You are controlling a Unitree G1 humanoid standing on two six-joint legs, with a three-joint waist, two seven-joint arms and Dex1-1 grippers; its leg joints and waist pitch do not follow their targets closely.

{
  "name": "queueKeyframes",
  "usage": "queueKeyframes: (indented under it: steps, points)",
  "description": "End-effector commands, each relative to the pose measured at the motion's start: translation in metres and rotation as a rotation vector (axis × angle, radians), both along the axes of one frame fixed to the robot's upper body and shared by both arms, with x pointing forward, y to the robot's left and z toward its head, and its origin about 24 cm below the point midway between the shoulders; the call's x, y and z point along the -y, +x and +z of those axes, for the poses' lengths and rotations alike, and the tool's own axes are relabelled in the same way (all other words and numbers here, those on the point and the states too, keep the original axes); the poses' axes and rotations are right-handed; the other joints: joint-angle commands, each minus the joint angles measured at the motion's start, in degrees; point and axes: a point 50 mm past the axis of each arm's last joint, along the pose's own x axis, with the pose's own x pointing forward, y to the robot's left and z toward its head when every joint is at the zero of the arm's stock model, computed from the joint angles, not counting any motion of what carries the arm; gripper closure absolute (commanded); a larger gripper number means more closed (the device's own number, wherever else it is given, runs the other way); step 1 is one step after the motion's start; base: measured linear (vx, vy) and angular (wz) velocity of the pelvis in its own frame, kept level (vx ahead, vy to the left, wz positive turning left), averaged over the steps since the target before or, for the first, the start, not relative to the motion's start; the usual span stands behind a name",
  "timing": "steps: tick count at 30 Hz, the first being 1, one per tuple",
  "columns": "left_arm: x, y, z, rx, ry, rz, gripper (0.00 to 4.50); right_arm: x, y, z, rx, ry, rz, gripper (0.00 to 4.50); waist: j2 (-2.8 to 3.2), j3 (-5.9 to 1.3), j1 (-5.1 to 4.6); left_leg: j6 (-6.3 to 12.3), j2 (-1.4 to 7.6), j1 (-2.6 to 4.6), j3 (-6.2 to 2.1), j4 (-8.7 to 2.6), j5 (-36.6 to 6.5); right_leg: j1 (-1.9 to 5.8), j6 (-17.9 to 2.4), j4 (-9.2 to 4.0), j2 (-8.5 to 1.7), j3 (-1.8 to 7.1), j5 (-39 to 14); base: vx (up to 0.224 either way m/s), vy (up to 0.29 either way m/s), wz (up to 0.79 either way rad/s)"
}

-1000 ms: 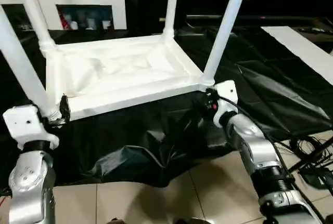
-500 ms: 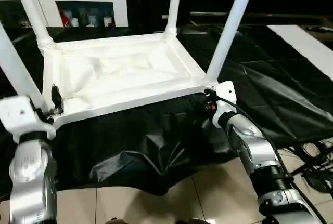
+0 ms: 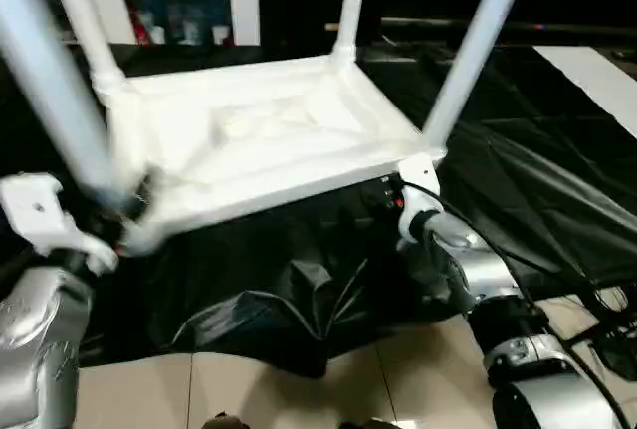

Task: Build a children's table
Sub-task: Rotate table base

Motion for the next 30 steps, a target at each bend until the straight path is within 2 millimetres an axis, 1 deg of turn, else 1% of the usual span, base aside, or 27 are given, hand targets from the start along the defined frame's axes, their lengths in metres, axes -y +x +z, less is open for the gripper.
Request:
queueKeyframes:
  steps: [1, 2, 3, 4, 5, 6, 8, 9, 10, 12, 14, 15, 16, 19, 20, 21, 22, 23, 24, 25, 27, 28, 30]
  points:
    - [0.023, -0.004, 0.003, -0.017, -0.031, -0.222, 0.10, 0.010, 0.005, 0.001, -0.017, -0.025, -0.044, 1.32, 1.02, -3.39, -0.49, -1.61, 1.17, 0.94, 0.11, -5.11, -14.7, 1.84, -9.3, -3.86, -3.46, 2.80, -16.8, 0.000, 0.000, 0.00]
    - [0.025, -0.005, 0.004, -0.015, -0.036, -0.246, 0.10, 0.010, 0.006, 0.001, -0.020, -0.027, -0.046, 1.32, 0.83, -3.29, -0.56, -1.66, 1.25, 0.75, 0.09, -5.20, -14.4, 1.90, -8.6, -3.88, -3.45, 2.85, -17.5, 0.000, 0.000, 0.00]
    - [0.029, -0.006, 0.007, -0.012, -0.046, -0.288, 0.10, 0.011, 0.006, 0.001, -0.023, -0.028, -0.047, 1.32, 0.91, -3.32, -0.53, -1.87, 1.25, 0.67, 0.04, -5.19, -14.1, 2.00, -8.5, -3.79, -3.52, 2.88, -17.4, 0.000, 0.000, 0.00]
    - [0.033, -0.007, 0.010, -0.008, -0.055, -0.326, 0.10, 0.011, 0.007, 0.000, -0.025, -0.027, -0.047, 1.32, 0.45, -3.31, -0.65, -1.92, 1.28, 0.44, 0.07, -5.23, -13.7, 2.16, -8.0, -3.90, -3.46, 2.88, -17.3, 0.000, 0.000, 0.00]
    - [0.040, -0.004, 0.013, -0.001, -0.054, -0.378, 0.10, 0.010, 0.007, -0.001, -0.037, -0.029, -0.044, 1.32, 0.60, -3.35, -0.63, -2.08, 1.28, 0.44, 0.02, -5.18, -13.4, 2.20, -8.1, -3.67, -3.56, 2.91, -17.2, 0.000, 0.000, 0.00]
    - [0.044, -0.003, 0.016, 0.003, -0.051, -0.409, 0.10, 0.010, 0.008, -0.002, -0.046, -0.030, -0.043, 1.32, 0.38, -3.33, -0.74, -2.03, 1.14, 0.36, 0.07, -5.13, -13.3, 2.15, -7.7, -3.77, -3.45, 2.92, -17.7, 0.000, 0.000, 0.00]
    - [0.055, 0.008, 0.019, 0.017, -0.030, -0.446, 0.10, 0.007, 0.010, -0.003, -0.058, -0.036, -0.044, 1.32, 0.58, -3.46, -0.76, -2.25, 1.17, 0.38, 0.05, -5.04, -12.6, 2.21, -7.9, -3.65, -3.55, 2.94, -17.3, 0.000, 0.000, 0.00]
    - [0.057, 0.009, 0.020, 0.020, -0.029, -0.455, 0.10, 0.007, 0.011, -0.003, -0.059, -0.037, -0.044, 1.32, 0.46, -3.53, -0.79, -2.32, 1.09, 0.41, 0.10, -4.92, -12.3, 2.19, -7.9, -3.60, -3.46, 2.93, -17.1, 0.000, 0.000, 0.00]
    - [0.064, 0.014, 0.023, 0.030, -0.029, -0.491, 0.10, 0.005, 0.013, -0.003, -0.063, -0.043, -0.045, 1.32, 0.20, -3.48, -0.90, -2.32, 1.10, 0.14, 0.07, -4.93, -11.9, 2.37, -7.9, -3.57, -3.57, 2.97, -17.1, 0.000, 0.000, 0.00]
    - [0.072, 0.017, 0.027, 0.043, -0.040, -0.546, 0.10, 0.002, 0.014, -0.001, -0.066, -0.046, -0.039, 1.32, 0.29, -3.58, -0.95, -2.40, 1.10, 0.07, 0.02, -4.81, -11.1, 2.51, -7.9, -3.48, -3.68, 2.96, -17.0, 0.000, 0.000, 0.00]
    - [0.079, 0.017, 0.031, 0.052, -0.055, -0.605, 0.10, -0.001, 0.016, 0.000, -0.064, -0.044, -0.029, 1.32, 0.16, -3.79, -1.14, -2.34, 1.11, -0.04, 0.09, -4.68, -9.1, 2.64, -8.6, -3.03, -3.60, 2.92, -14.2, 0.000, 0.000, 0.00]
    - [0.082, 0.017, 0.033, 0.055, -0.059, -0.633, 0.10, -0.004, 0.017, 0.002, -0.060, -0.040, -0.021, 1.32, 0.20, -3.87, -1.15, -2.32, 1.06, -0.06, 0.10, -4.62, -8.7, 2.70, -8.9, -2.85, -3.59, 2.91, -13.5, 0.000, 0.000, 0.00]
    - [0.088, 0.016, 0.036, 0.061, -0.066, -0.679, 0.10, -0.008, 0.018, 0.004, -0.053, -0.037, -0.005, 1.32, 0.28, -3.88, -1.26, -2.19, 1.05, -0.06, 0.14, -4.58, -8.0, 2.74, -9.3, -2.76, -3.48, 2.91, -11.9, 0.000, 0.000, 0.00]
    - [0.103, 0.012, 0.045, 0.076, -0.097, -0.809, 0.10, -0.021, 0.020, 0.007, -0.041, -0.028, 0.034, 1.32, 0.27, -3.99, -1.62, -2.02, 1.03, -0.15, 0.20, -4.51, -7.3, 2.80, -10.3, -2.53, -3.50, 2.86, -10.4, 0.000, 0.000, 0.00]
    - [0.108, 0.010, 0.048, 0.083, -0.109, -0.851, 0.10, -0.026, 0.020, 0.008, -0.038, -0.026, 0.052, 1.32, 0.31, -4.05, -1.64, -2.07, 1.02, -0.17, 0.18, -4.49, -7.1, 2.95, -10.6, -2.42, -3.51, 2.82, -10.0, 0.000, 0.000, 0.00]
    - [0.112, 0.009, 0.051, 0.089, -0.121, -0.883, 0.10, -0.032, 0.019, 0.008, -0.037, -0.019, 0.074, 1.32, 0.03, -4.09, -1.78, -2.03, 1.02, -0.21, 0.22, -4.45, -6.8, 2.98, -10.7, -2.37, -3.50, 2.83, -9.6, 0.000, 0.000, 0.00]
    - [0.116, 0.008, 0.054, 0.099, -0.130, -0.905, 0.10, -0.038, 0.018, 0.008, -0.038, -0.012, 0.097, 1.32, 0.00, -4.04, -1.89, -1.98, 1.02, -0.49, 0.14, -4.49, -6.6, 3.19, -10.8, -2.30, -3.56, 2.84, -9.5, 0.000, 0.000, 0.00]
    - [0.122, 0.010, 0.058, 0.120, -0.152, -0.913, 0.10, -0.049, 0.016, 0.008, -0.034, -0.008, 0.146, 1.32, 0.05, -4.03, -2.01, -2.05, 1.08, -0.62, 0.10, -4.46, -6.5, 3.31, -10.5, -2.39, -3.66, 2.81, -10.1, 0.000, 0.000, 0.00]
    - [0.124, 0.011, 0.060, 0.126, -0.162, -0.914, 0.10, -0.054, 0.015, 0.008, -0.031, -0.006, 0.167, 1.32, 0.01, -4.07, -2.07, -2.06, 1.07, -0.64, 0.12, -4.40, -6.3, 3.34, -10.5, -2.40, -3.67, 2.84, -10.0, 0.000, 0.000, 0.00]
    - [0.128, 0.012, 0.063, 0.138, -0.182, -0.931, 0.10, -0.065, 0.013, 0.009, -0.028, 0.007, 0.212, 1.32, -0.05, -4.12, -2.43, -1.95, 1.09, -0.78, 0.06, -4.37, -6.0, 3.47, -10.8, -2.32, -3.73, 2.88, -9.4, 0.000, 0.000, 0.00]
    - [0.130, 0.012, 0.065, 0.144, -0.190, -0.937, 0.10, -0.070, 0.012, 0.009, -0.026, 0.010, 0.232, 1.32, -0.10, -4.11, -2.84, -1.78, 1.13, -0.90, -0.05, -4.41, -5.9, 3.59, -10.9, -2.30, -3.78, 2.85, -9.2, 0.000, 0.000, 0.00]
    - [0.134, 0.015, 0.066, 0.151, -0.193, -0.941, 0.10, -0.083, 0.009, 0.012, -0.017, 0.012, 0.280, 1.32, -0.19, -4.21, -3.11, -1.39, 1.09, -0.88, -0.05, -4.28, -5.1, 3.62, -11.0, -2.22, -3.81, 2.87, -8.6, 0.000, 0.000, 0.00]
    - [0.134, 0.015, 0.066, 0.151, -0.192, -0.941, 0.10, -0.085, 0.009, 0.012, -0.016, 0.012, 0.286, 1.32, -0.14, -4.18, -3.47, -0.95, 1.16, -0.73, 0.01, -4.23, -5.1, 3.45, -11.8, -2.21, -3.74, 2.87, -7.8, 0.000, 0.000, 0.00]
